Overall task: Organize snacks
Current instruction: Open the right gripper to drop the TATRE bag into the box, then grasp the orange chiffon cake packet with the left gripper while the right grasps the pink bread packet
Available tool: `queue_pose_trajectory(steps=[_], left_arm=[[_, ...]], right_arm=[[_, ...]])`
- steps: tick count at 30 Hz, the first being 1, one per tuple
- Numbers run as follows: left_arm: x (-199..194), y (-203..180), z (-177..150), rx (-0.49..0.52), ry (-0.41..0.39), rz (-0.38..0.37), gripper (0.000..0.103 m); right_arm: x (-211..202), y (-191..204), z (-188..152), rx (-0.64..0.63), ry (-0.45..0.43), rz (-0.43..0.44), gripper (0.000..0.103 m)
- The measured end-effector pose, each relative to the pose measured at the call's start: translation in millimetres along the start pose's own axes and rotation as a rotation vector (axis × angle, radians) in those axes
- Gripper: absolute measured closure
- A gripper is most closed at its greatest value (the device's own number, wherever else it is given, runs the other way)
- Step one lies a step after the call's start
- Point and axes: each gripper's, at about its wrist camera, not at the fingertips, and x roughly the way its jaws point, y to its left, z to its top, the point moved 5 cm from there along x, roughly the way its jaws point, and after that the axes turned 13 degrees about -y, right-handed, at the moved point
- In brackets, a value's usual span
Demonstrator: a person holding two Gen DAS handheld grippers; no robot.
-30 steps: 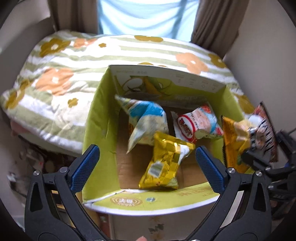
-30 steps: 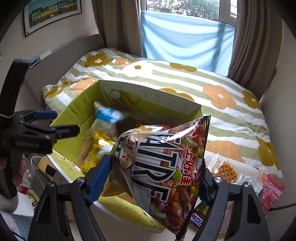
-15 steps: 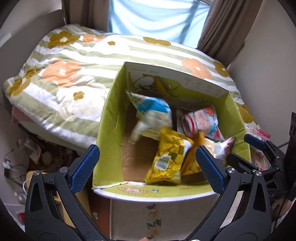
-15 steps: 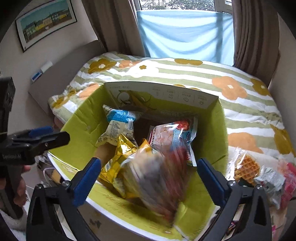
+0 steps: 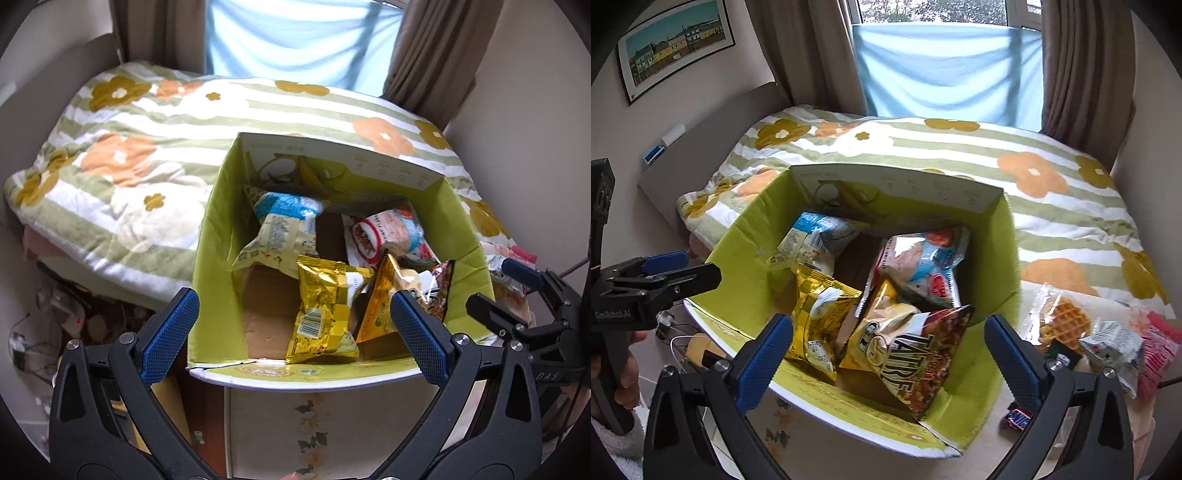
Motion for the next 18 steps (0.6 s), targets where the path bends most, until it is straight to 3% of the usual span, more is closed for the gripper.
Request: queue_pose_trajectory(steps=[10,18], left_arm=[[-19,-45,-1,0.051,-0.023,-0.081,0.0],[-43,-123,-27,0.122,-0.039,-0.12,0.0]], right_arm=[[-51,-26,10,0.011,-0.067,-0.111,0.0],[-109,-93,-6,0.078,-0.088,-0.148,0.0]])
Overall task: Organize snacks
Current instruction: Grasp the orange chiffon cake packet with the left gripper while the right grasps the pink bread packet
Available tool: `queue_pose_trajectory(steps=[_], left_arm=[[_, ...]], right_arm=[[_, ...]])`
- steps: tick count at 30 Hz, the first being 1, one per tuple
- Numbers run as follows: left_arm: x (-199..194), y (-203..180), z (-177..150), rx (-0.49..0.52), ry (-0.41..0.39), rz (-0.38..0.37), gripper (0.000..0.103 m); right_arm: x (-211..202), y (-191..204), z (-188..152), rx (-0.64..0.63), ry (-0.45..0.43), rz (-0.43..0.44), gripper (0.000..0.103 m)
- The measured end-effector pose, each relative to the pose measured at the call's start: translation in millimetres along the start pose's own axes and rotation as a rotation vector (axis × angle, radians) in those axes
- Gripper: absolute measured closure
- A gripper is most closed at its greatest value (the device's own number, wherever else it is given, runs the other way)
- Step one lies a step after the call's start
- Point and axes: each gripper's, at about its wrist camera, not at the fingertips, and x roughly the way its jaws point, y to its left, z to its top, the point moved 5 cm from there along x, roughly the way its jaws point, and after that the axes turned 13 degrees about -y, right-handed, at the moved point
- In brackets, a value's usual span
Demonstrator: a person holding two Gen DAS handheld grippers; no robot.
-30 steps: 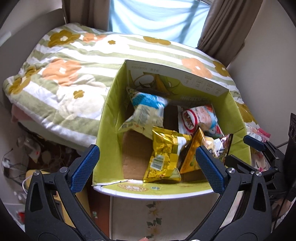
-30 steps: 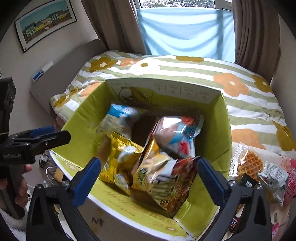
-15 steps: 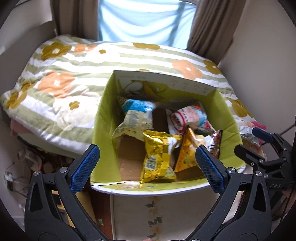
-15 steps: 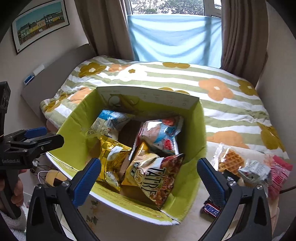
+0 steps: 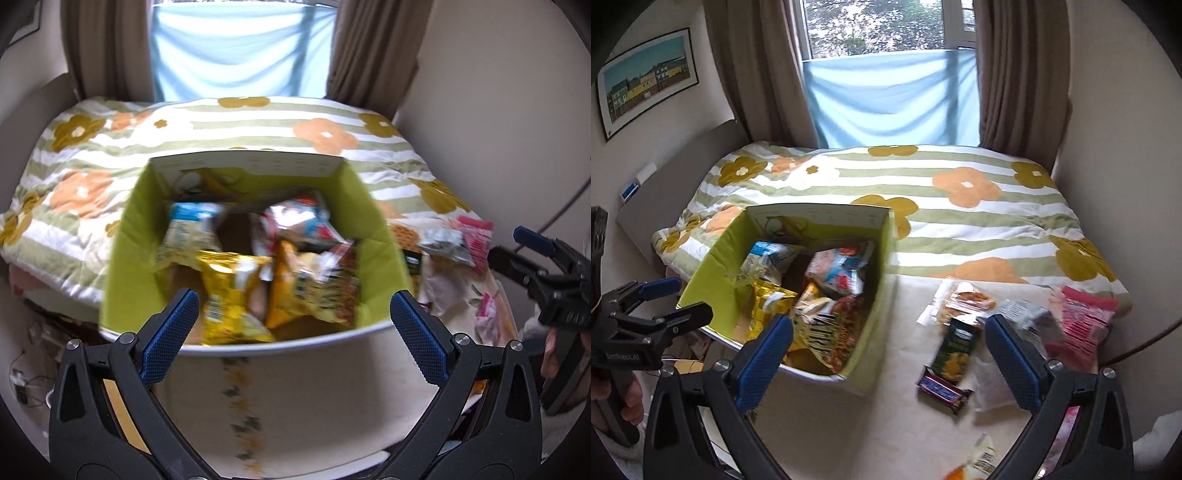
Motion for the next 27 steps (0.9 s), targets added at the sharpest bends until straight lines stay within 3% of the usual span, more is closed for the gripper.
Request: queue_pose_trajectory(steps=[9,15,21,27], left_arm=[[0,-124,-40,0.028,0.028,-0.053,0.0],[10,-209,-82,0.063,0.08,-0.135,0.0],[31,-266,-126,0.105,0.162,-0.175,0.0],[55,-291,-161,0.15,0.228,-0.207,0.0]], right_arm=[[-51,-102,-34,0.001,0.027,-0.032,0.0],[-70,-157,-67,0.013,0.055,-0.015,0.0],[-73,-193,-100,0.009,0.096,0.003,0.0],[-62,-213,-128,0.012,0.13,0.013,0.0]])
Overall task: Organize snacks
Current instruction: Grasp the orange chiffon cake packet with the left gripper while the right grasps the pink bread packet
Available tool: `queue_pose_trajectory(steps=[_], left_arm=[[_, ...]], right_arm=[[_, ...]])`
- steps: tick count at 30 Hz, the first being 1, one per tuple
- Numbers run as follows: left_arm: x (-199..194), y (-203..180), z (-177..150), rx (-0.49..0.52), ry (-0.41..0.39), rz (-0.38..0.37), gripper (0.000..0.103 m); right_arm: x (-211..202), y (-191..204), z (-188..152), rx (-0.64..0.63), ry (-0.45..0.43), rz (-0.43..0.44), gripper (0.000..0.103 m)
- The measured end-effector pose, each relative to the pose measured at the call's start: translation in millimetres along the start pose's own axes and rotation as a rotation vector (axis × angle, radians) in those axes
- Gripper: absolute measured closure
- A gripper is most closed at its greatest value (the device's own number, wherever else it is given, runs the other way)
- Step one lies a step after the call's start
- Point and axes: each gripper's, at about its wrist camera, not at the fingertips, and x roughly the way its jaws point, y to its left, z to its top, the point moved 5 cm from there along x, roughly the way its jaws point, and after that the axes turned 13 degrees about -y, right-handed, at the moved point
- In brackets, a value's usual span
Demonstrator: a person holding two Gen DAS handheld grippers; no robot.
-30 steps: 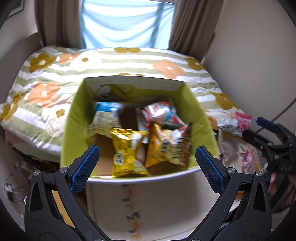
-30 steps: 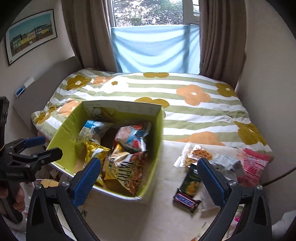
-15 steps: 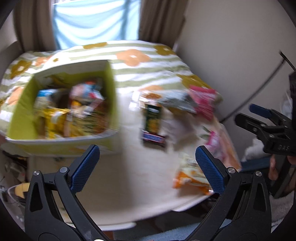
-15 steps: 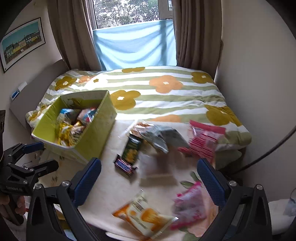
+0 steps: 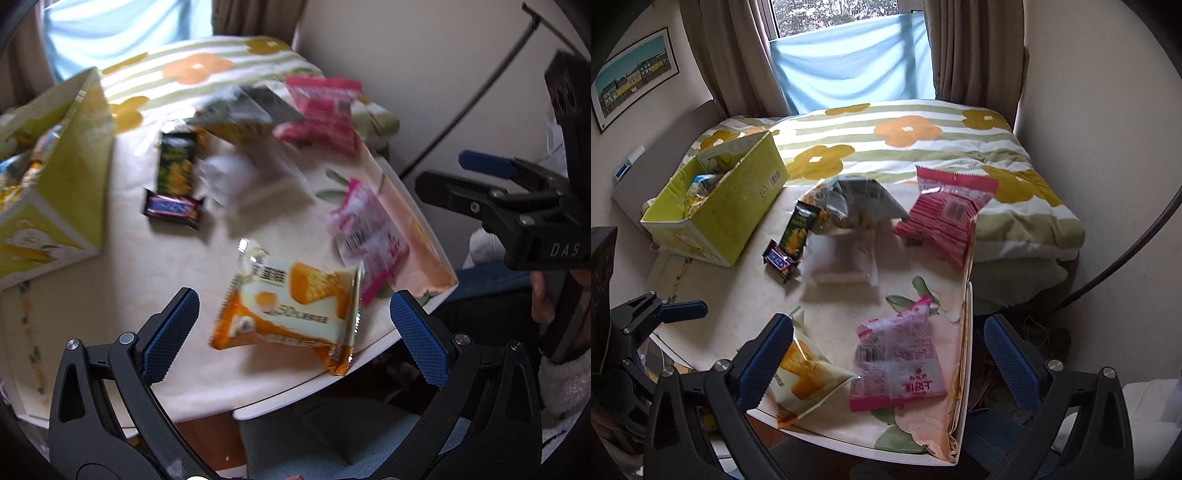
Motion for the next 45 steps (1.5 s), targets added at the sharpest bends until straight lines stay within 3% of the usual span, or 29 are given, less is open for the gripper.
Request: queue_pose_trajectory(steps=[5,12,29,33,37,39,45], left_arm=[[31,-11,-15,0.07,0.043,0.003,0.0],[59,-17,-29,0.199,0.067,0.081,0.0],[85,-5,-25,0.18,0.099,0.06,0.0],[102,5,-31,0.065,0.179,-0.008,0.0],[101,3,-30,0.088,0.153,-0.001,0.0],[100,3,-29,0.081,0.15,-0.006,0.002],[89,1,-29,0.081,0.138,-0.023,0.023]], right_arm=[[20,-8,-19,-0.003,0.033,-0.002,0.0],[43,-14,-41,-0.007,0.095,-0.01,0.0],[65,-5,-54,-0.051,0.148,0.017,0.0],[69,-6,-55,-0.053,0.156,0.023,0.0],[70,-6,-54,-0.06,0.156,0.024,0.0],[71,-5,-54,-0.069,0.154,0.025,0.0],[73,1,-57,-0.11,0.158,0.026,0.0]])
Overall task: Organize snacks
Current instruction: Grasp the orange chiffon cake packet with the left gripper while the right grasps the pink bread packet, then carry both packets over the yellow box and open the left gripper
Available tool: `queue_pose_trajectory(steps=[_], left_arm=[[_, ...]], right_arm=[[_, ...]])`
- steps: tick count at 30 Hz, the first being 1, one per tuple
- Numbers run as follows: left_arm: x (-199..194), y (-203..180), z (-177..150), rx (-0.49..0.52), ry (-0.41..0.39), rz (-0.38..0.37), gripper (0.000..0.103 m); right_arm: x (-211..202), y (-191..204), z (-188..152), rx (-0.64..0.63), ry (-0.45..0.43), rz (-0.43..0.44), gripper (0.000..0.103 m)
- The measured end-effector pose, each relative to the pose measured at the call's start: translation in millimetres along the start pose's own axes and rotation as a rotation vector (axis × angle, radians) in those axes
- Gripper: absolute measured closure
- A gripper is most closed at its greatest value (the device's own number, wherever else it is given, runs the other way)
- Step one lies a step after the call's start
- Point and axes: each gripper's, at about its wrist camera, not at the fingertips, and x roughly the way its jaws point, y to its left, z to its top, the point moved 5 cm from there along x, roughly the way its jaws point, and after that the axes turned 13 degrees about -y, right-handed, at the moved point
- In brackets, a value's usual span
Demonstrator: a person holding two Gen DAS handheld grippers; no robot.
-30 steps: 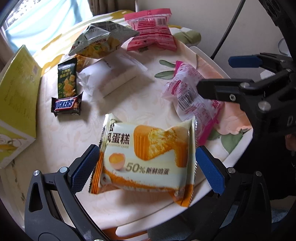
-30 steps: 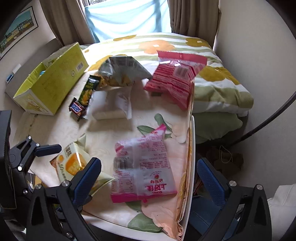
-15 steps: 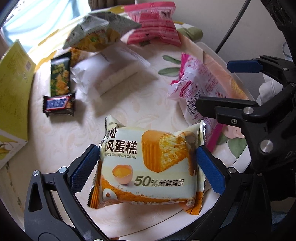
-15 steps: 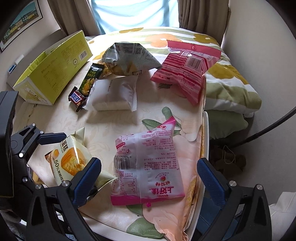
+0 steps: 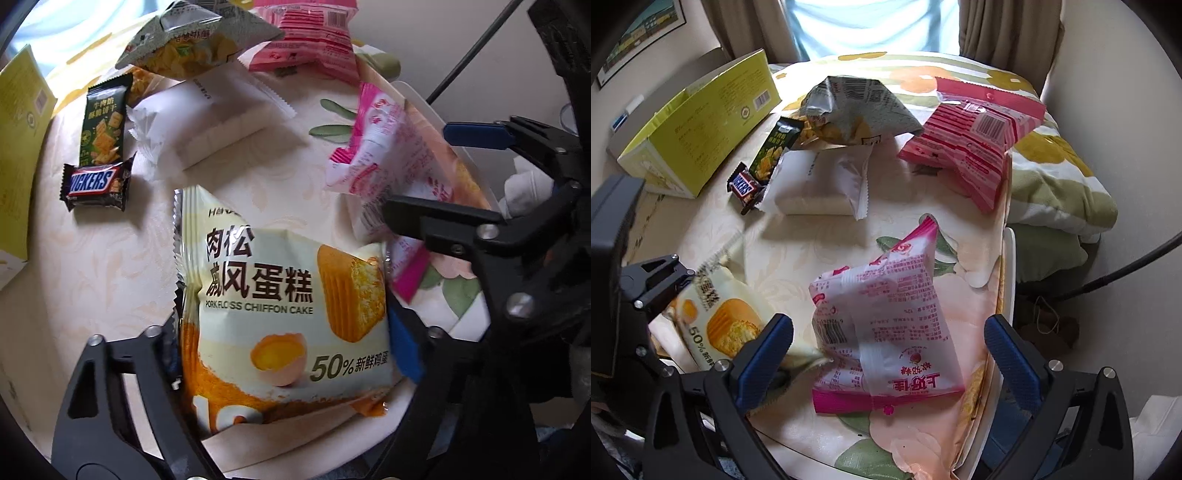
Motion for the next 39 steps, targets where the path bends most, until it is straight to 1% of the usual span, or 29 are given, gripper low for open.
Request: queue_pose_trajectory(steps=[6,9,11,13,15,18,20,21,23,24,26,28,33,39], left_arm=[[-5,-1,-1,0.002,-0.006,0.017,0.025],[-6,-3,1,0.014,-0.014,0.024,0.025],[-9,-2,-2,0.015,-0.015,0.025,0.025],[-10,-2,-2,0.01,-0.018,0.025,0.025],[-13,-1,-3,0.009,-0.02,0.028,0.025],[-13,0,-3,0.007,-0.02,0.036,0.025],[-12,2,-4,0.0,-0.02,0.04,0.025],[-12,3,-4,-0.005,-0.021,0.041,0.025],[-12,4,-3,-0.014,-0.024,0.046,0.025],[-13,5,-2,-0.017,-0.025,0.05,0.025],[-13,6,-1,-0.018,-0.027,0.057,0.025],[-16,5,0,-0.015,-0.032,0.066,0.025],[-33,2,10,-0.023,-0.068,0.087,0.025],[-75,2,29,-0.039,-0.151,0.135,0.025]], right_arm=[[10,5,-1,-0.014,0.017,0.005,0.001],[17,8,-1,-0.014,0.029,0.016,0.007],[23,9,-3,-0.018,0.044,0.019,0.017],[28,9,-4,-0.025,0.055,0.007,0.019],[31,8,-6,-0.027,0.06,0.004,0.024],[31,8,-7,-0.028,0.052,0.003,0.031],[31,9,-7,-0.034,0.048,0.003,0.038],[30,9,-6,-0.041,0.043,0.001,0.04],[28,10,-6,-0.051,0.034,-0.005,0.048],[27,9,-6,-0.048,0.029,-0.008,0.05],[24,7,-4,-0.031,0.023,-0.014,0.058],[20,4,-1,-0.006,0.016,-0.01,0.06],[-1,0,12,0.029,-0.026,-0.008,0.061],[-38,7,38,0.025,-0.108,0.007,0.062]])
